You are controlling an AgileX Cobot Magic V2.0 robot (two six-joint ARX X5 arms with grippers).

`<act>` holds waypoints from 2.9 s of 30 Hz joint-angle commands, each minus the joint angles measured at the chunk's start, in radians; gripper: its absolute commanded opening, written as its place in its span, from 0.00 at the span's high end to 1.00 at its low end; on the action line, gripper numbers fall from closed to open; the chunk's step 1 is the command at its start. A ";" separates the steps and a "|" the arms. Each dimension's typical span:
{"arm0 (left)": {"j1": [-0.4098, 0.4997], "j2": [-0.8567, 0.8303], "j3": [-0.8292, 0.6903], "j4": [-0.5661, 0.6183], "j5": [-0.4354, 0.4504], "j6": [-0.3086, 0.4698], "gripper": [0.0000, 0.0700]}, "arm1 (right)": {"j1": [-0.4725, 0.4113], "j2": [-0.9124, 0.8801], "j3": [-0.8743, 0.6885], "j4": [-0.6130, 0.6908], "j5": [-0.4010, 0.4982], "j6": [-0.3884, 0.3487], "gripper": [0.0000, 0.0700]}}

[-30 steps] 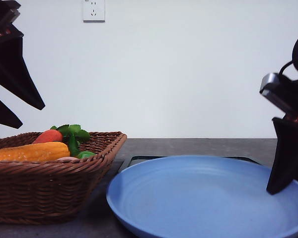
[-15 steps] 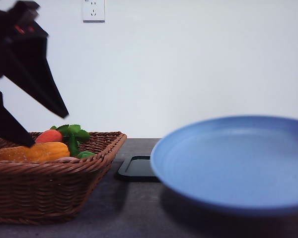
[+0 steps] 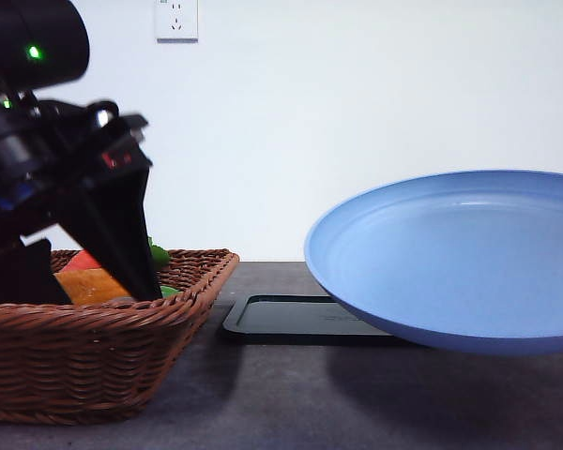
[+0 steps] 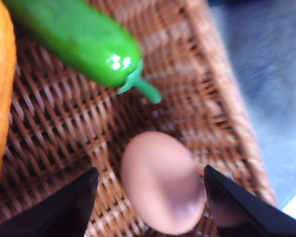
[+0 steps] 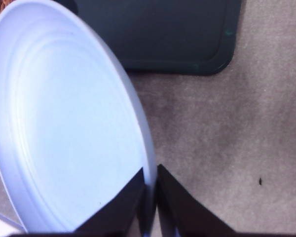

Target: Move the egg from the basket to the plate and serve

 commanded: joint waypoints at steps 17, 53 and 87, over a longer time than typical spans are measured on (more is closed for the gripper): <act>-0.016 0.056 0.013 0.012 0.000 0.017 0.68 | 0.002 0.002 0.008 -0.001 -0.004 -0.002 1.00; -0.413 0.072 0.370 0.090 -0.136 0.300 0.69 | 0.055 0.096 0.008 -0.046 -0.165 0.005 1.00; -0.549 0.184 0.370 0.087 -0.243 0.336 0.40 | 0.077 0.104 0.008 -0.108 -0.233 -0.024 1.00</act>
